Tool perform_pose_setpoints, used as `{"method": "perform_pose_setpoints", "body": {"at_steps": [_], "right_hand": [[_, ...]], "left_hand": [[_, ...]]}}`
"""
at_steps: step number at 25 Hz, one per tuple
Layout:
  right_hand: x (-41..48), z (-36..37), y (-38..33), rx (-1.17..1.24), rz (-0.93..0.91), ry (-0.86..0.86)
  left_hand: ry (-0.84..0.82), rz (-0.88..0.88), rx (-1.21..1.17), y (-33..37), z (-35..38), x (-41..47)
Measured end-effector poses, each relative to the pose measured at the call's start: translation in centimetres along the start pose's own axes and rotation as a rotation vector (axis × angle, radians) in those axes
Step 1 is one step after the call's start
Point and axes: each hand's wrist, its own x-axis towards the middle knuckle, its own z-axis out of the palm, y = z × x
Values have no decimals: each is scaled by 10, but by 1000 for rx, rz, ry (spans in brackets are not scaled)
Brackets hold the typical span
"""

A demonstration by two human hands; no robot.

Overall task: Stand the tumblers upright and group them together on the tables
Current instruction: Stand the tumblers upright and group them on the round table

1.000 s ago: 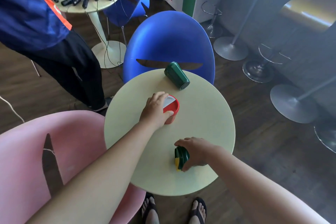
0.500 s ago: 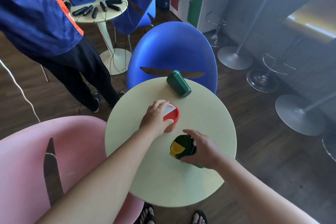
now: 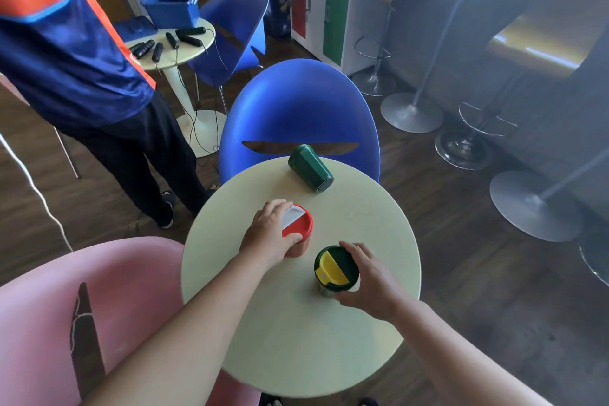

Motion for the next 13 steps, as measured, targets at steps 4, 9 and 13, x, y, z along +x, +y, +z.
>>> {"method": "perform_pose_setpoints", "body": {"at_steps": [4, 9, 13], "right_hand": [[-4, -15, -17, -68, 119, -12], [16, -16, -70, -364, 339, 39], [27, -15, -81, -495, 266, -110]], "left_hand": [[-23, -1, 10, -1, -3, 1], [-34, 13, -11, -2, -8, 4], [-52, 42, -20, -4, -10, 7]]}}
